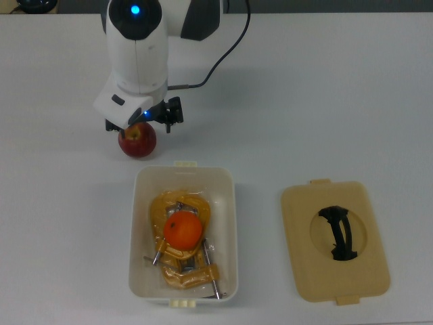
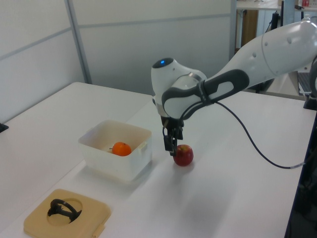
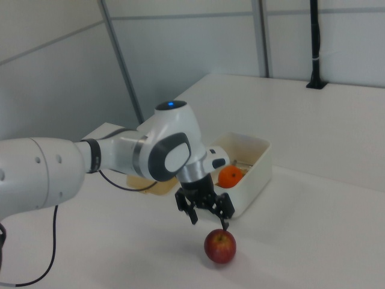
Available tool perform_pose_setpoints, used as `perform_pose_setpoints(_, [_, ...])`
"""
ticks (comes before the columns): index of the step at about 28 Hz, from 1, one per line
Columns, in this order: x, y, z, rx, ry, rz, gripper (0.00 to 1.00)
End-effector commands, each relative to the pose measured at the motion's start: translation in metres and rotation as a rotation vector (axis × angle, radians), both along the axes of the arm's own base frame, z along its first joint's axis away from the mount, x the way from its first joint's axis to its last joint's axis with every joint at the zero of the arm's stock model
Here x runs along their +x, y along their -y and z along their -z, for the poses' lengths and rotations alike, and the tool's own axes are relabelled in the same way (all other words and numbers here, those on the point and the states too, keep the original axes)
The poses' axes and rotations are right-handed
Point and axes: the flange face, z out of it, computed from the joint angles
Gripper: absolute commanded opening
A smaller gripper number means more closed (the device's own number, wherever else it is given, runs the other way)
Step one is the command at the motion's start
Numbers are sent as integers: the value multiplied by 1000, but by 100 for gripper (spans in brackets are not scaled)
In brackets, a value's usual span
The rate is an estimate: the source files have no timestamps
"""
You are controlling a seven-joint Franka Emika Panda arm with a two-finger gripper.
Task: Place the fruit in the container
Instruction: 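Move the gripper to the red apple and grasp it, then lift the red apple and lower it into the white container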
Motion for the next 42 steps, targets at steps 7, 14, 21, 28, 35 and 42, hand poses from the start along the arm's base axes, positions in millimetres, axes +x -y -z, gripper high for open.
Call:
perform_pose_setpoints(7, [-9, 17, 48, -59, -15, -47, 100])
perform_pose_setpoints(14, [-12, 36, 41, -78, -19, -19, 100])
perform_pose_setpoints(21, [-14, 44, 36, -94, -30, -6, 100])
perform_pose_setpoints(28, [-15, 45, 47, -99, -46, -4, 100])
perform_pose_setpoints(35, [-14, 47, 31, -101, -23, 6, 64])
perform_pose_setpoints(42, [-13, 40, -85, -29, 86, 70, 60])
